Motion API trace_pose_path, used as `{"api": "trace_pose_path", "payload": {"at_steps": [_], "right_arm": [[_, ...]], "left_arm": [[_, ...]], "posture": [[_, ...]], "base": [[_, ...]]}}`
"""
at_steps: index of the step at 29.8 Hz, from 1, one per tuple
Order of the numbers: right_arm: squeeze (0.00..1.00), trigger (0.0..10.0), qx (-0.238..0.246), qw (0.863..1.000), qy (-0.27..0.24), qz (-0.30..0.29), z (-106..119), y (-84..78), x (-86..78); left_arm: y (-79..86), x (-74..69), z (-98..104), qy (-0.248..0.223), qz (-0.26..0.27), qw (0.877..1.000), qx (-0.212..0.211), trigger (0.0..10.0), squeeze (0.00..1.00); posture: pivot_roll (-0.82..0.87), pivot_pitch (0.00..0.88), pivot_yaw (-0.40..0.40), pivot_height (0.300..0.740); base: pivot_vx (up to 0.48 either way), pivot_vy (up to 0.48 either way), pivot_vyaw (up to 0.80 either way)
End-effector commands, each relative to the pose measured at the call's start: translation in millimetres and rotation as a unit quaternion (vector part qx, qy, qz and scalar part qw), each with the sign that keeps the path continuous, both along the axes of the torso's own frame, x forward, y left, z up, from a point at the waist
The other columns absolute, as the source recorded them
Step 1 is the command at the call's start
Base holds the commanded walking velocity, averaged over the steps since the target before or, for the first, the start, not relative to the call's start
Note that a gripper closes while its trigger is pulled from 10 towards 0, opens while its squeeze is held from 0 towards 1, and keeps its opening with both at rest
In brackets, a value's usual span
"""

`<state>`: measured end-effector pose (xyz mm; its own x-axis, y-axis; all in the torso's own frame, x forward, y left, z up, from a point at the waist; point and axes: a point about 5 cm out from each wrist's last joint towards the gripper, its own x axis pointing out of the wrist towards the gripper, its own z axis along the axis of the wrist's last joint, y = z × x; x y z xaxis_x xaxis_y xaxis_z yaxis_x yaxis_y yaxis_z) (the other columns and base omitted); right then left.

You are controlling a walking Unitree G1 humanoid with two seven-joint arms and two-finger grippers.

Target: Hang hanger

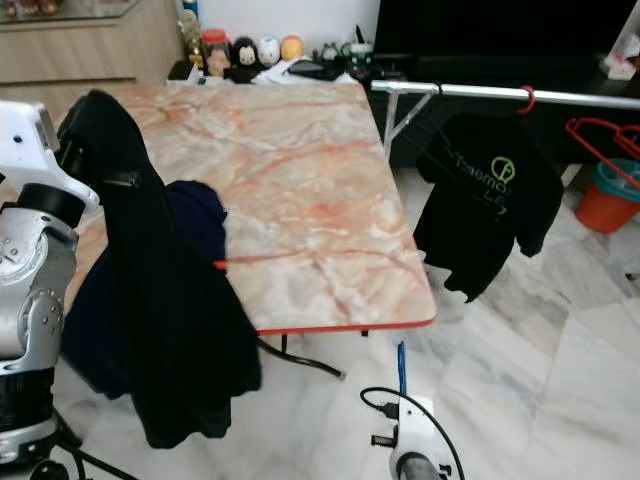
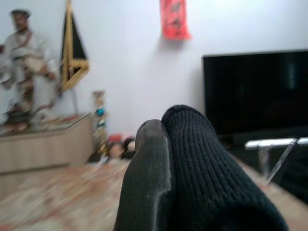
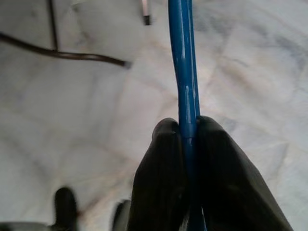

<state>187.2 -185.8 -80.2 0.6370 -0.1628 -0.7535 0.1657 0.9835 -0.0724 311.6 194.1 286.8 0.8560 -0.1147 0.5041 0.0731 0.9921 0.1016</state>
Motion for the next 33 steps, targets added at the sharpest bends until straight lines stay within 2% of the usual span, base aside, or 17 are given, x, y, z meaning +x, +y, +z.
{"api": "trace_pose_path", "payload": {"at_steps": [1, 5, 10, 12, 17, 22, 33], "right_arm": [[0.00, 10.0, -0.003, 1.000, 0.003, -0.006, -0.4, -3.5, -1.6], [0.00, 10.0, -0.002, 1.000, 0.004, -0.007, -0.5, -3.3, -1.5], [0.00, 10.0, -0.003, 1.000, 0.006, -0.005, -0.6, -3.3, -1.6], [0.00, 10.0, -0.003, 1.000, 0.006, -0.005, -0.7, -3.4, -1.8], [0.00, 10.0, -0.005, 1.000, 0.007, -0.003, -1.0, -3.9, -2.5], [0.00, 10.0, -0.005, 1.000, 0.009, 0.001, -1.3, -3.1, -2.7], [0.00, 10.0, -0.003, 1.000, 0.008, -0.003, -1.5, -2.3, -3.0]], "left_arm": [[1.0, 7.1, 21.6, -0.033, -0.006, 0.999, 0.005, 10.0, 0.00], [2.0, 19.8, 32.1, -0.035, -0.005, 0.999, 0.027, 10.0, 0.00], [9.2, 26.3, 34.1, -0.027, 0.012, 0.999, 0.028, 10.0, 0.00], [11.4, 27.7, 30.1, -0.019, 0.017, 0.999, 0.029, 10.0, 0.00], [10.1, 22.7, -4.6, 0.043, 0.011, 0.999, 0.032, 10.0, 0.00], [5.2, 19.3, -20.2, 0.064, -0.006, 0.998, 0.018, 10.0, 0.00], [0.3, 23.0, -19.3, 0.064, -0.012, 0.998, 0.007, 10.0, 0.00]], "posture": [[0.10, 0.000, -0.017, 0.740], [0.11, 0.000, -0.017, 0.740], [0.11, 0.000, -0.018, 0.740], [0.11, 0.000, -0.018, 0.740], [0.11, 0.000, -0.020, 0.740], [0.11, 0.000, -0.020, 0.740], [0.10, 0.000, -0.010, 0.740]], "base": [[0.326, 0.000, 0.00], [0.329, 0.000, 0.00], [0.329, 0.000, 0.00], [0.326, 0.000, 0.00], [0.106, 0.000, 0.00], [0.151, 0.000, 0.00], [0.255, 0.000, 0.00]]}}
